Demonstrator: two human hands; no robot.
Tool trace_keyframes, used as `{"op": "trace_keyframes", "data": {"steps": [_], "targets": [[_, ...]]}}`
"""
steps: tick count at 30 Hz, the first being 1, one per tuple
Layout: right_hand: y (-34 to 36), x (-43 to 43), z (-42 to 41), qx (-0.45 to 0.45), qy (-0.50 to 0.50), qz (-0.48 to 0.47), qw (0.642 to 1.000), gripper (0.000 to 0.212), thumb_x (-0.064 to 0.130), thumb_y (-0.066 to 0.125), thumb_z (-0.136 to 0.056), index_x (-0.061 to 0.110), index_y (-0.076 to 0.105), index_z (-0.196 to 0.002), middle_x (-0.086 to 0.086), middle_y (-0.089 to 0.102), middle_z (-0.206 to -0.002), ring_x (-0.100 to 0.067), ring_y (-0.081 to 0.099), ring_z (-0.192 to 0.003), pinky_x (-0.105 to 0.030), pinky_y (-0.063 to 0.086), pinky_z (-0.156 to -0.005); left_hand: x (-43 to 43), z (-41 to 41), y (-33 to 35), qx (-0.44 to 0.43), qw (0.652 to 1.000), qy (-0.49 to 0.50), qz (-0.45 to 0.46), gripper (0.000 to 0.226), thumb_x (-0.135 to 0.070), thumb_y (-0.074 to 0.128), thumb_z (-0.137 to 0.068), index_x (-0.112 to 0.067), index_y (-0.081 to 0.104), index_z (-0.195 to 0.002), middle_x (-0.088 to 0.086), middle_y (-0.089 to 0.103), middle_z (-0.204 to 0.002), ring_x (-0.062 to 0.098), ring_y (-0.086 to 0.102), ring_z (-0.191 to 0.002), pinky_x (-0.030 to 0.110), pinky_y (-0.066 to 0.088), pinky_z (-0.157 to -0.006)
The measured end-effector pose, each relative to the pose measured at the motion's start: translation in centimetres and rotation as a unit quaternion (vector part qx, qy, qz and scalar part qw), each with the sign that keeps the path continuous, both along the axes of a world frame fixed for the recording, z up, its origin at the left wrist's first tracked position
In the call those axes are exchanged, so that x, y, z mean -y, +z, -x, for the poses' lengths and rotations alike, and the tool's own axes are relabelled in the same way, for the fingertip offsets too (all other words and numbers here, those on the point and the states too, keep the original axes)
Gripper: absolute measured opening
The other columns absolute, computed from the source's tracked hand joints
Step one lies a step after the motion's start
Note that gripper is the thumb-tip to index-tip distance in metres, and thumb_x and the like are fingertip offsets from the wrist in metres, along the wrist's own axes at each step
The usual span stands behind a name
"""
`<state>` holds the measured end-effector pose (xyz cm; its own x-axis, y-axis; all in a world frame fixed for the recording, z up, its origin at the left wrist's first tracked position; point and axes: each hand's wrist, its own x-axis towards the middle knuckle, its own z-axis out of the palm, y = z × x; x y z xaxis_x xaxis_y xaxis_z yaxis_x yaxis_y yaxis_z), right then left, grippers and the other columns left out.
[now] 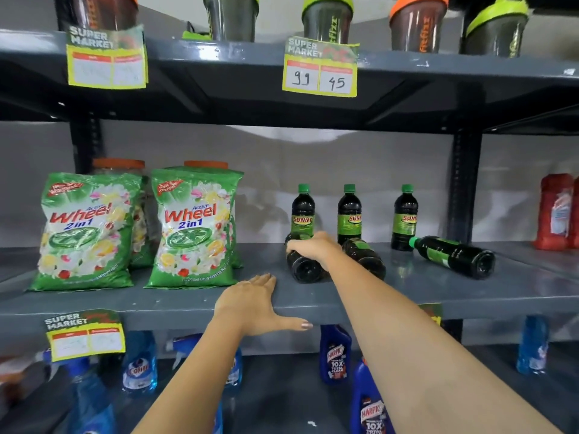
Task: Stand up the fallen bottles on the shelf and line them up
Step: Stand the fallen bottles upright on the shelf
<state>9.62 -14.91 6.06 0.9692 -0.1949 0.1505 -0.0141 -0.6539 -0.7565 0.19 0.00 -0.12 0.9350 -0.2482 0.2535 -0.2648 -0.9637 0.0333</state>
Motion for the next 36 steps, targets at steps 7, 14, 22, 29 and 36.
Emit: {"op": "trace_keyframes", "data": {"steps": [7, 14, 22, 29, 36], "targets": [[-1.3, 1.0, -0.5, 0.157, -0.031, -0.005, 0.987, 0.068, 0.047, 0.082, -0.067, 0.014, 0.049, -0.116, -0.006, 0.059, -0.108, -0.029, 0.060, -0.097, -0.034, 0.044, -0.072, 0.0, 0.2, 0.0, -0.006, 1.000, 0.010, 0.009, 0.130, -0.099, 0.042, -0.052, -0.021, 0.019, -0.154, -0.006, 0.019, -0.161, 0.016, 0.023, -0.145, 0.037, 0.024, -0.116], [-3.0, 1.6, -0.4, 0.206, 0.020, -0.068, 0.976, 0.081, 0.026, 0.093, -0.059, 0.015, 0.034, -0.115, -0.001, 0.050, -0.109, -0.022, 0.053, -0.094, -0.035, 0.042, -0.076, 0.1, 0.3, 0.0, -0.012, 1.000, 0.015, 0.011, 0.130, -0.099, 0.043, -0.052, -0.022, 0.018, -0.154, -0.007, 0.018, -0.161, 0.015, 0.020, -0.146, 0.037, 0.023, -0.116], [-2.9, 2.0, -1.1, 0.161, 0.066, -0.111, 0.979, 0.114, 0.033, 0.089, -0.057, 0.020, 0.020, -0.146, -0.002, 0.049, -0.131, -0.024, 0.050, -0.120, -0.042, 0.044, -0.098, 0.2, 0.3, 0.2, -0.020, 1.000, 0.017, 0.011, 0.130, -0.098, 0.043, -0.053, -0.022, 0.016, -0.155, -0.007, 0.016, -0.162, 0.015, 0.019, -0.146, 0.037, 0.022, -0.116], [-3.2, 2.8, -1.4, 0.142, 0.066, -0.114, 0.981, 0.064, 0.026, 0.083, -0.072, 0.015, 0.042, -0.120, -0.001, 0.059, -0.106, -0.023, 0.058, -0.100, -0.032, 0.043, -0.080, 0.2, 0.4, 0.2, -0.023, 1.000, 0.020, 0.007, 0.130, -0.098, 0.043, -0.052, -0.023, 0.017, -0.155, -0.008, 0.016, -0.161, 0.015, 0.020, -0.146, 0.037, 0.023, -0.116], [-3.0, 1.4, -1.1, 0.157, 0.037, -0.091, 0.983, 0.094, 0.033, 0.082, -0.067, 0.015, 0.026, -0.140, -0.009, 0.045, -0.129, -0.028, 0.047, -0.117, -0.046, 0.045, -0.098, 0.2, 0.4, 0.3, -0.027, 0.999, 0.019, 0.007, 0.131, -0.099, 0.043, -0.052, -0.022, 0.016, -0.155, -0.008, 0.016, -0.162, 0.016, 0.019, -0.146, 0.038, 0.023, -0.116]]}}
